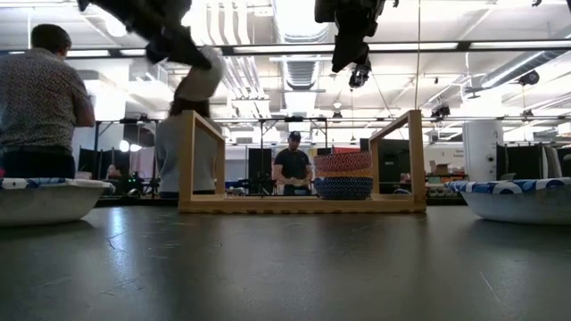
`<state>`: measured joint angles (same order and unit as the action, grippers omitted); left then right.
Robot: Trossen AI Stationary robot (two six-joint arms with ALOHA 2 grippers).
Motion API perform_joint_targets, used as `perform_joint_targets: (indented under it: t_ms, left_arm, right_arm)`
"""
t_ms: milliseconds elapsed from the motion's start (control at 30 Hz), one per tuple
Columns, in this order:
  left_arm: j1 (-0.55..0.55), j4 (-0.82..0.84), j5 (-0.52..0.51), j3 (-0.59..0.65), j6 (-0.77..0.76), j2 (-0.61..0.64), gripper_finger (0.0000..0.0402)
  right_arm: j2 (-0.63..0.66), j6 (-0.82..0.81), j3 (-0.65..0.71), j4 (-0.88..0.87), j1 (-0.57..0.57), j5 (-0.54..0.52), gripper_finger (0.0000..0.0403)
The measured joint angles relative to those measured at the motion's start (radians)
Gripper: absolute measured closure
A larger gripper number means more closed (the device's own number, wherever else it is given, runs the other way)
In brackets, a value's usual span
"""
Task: Place and stack bowls onto a shelf
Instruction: Stack the red patterned bowl on top of the light blue patterned bowl on the shelf
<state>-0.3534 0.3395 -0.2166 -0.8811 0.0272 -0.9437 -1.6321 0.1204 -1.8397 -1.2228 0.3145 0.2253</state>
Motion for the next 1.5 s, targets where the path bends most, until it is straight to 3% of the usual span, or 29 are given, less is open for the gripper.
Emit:
perform_joint_targets:
  t_ms: [300,500,600,733,933,1033,1333,1500]
  left_arm:
    - [0.283,-0.096,0.022,0.012,0.195,-0.099,0.0400]
    - [0.365,-0.087,0.199,0.015,0.234,-0.190,0.0399]
    - [0.386,-0.084,0.231,0.015,0.220,-0.251,0.0399]
    - [0.400,-0.060,0.225,0.016,0.198,-0.334,0.0398]
    - [0.416,-0.054,0.226,0.017,0.174,-0.448,0.0398]
    - [0.430,-0.054,0.226,0.017,0.166,-0.500,0.0398]
    - [0.464,-0.043,0.223,-0.033,0.203,-0.658,0.0398]
    - [0.489,0.073,0.174,-0.126,0.230,-0.741,0.0398]
  right_arm:
    - [0.000,0.269,0.000,-0.068,-0.002,0.003,0.0305]
    - [0.000,0.298,0.000,-0.084,-0.005,0.029,0.0305]
    - [0.000,0.294,0.000,-0.085,-0.010,0.066,0.0305]
    - [0.000,0.208,0.005,-0.081,-0.026,0.097,0.0305]
    - [0.001,-0.130,0.052,-0.059,-0.038,0.091,0.0305]
    - [0.001,-0.223,0.092,-0.051,-0.044,0.089,0.0305]
    - [-0.003,-0.264,0.213,0.019,-0.057,0.089,0.0305]
    - [-0.003,-0.266,0.242,0.021,-0.057,0.089,0.0305]
